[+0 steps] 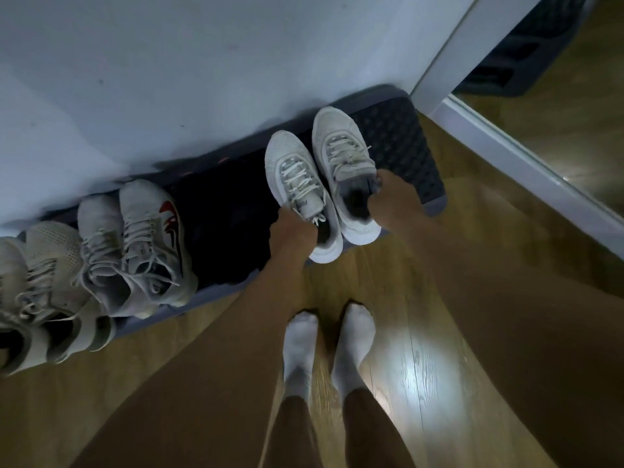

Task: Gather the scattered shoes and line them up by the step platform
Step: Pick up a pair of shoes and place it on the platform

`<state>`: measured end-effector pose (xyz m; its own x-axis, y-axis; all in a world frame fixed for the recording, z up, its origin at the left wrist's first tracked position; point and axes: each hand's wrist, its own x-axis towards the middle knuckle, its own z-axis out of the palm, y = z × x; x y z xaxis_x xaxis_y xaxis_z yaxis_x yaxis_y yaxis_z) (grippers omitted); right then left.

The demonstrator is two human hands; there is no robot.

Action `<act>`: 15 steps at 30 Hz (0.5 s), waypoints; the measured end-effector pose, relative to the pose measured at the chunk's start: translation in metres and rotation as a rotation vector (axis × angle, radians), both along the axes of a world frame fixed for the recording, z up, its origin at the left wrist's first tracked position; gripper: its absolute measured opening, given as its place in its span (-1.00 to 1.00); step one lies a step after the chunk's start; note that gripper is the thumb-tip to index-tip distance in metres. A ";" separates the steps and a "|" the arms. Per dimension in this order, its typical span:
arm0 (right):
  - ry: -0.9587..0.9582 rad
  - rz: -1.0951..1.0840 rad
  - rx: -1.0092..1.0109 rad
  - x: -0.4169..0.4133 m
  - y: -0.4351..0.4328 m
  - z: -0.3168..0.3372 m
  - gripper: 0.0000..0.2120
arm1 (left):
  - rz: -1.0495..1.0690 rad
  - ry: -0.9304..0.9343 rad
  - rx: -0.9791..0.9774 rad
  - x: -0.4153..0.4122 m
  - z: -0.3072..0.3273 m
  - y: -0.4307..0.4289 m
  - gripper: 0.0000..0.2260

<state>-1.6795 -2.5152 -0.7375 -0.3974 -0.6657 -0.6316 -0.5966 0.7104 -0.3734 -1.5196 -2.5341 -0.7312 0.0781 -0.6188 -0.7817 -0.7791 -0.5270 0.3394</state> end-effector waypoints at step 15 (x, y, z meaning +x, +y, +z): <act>0.320 -0.124 -0.315 0.011 0.163 0.355 -0.45 | -0.941 0.279 -0.544 -0.049 0.336 0.076 -0.48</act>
<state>-1.6686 -2.3520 -0.3822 -0.6280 -0.7405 -0.2391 -0.6347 0.6652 -0.3932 -1.5688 -2.4585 -0.3956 -0.7365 -0.6031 -0.3063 -0.6493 0.5034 0.5701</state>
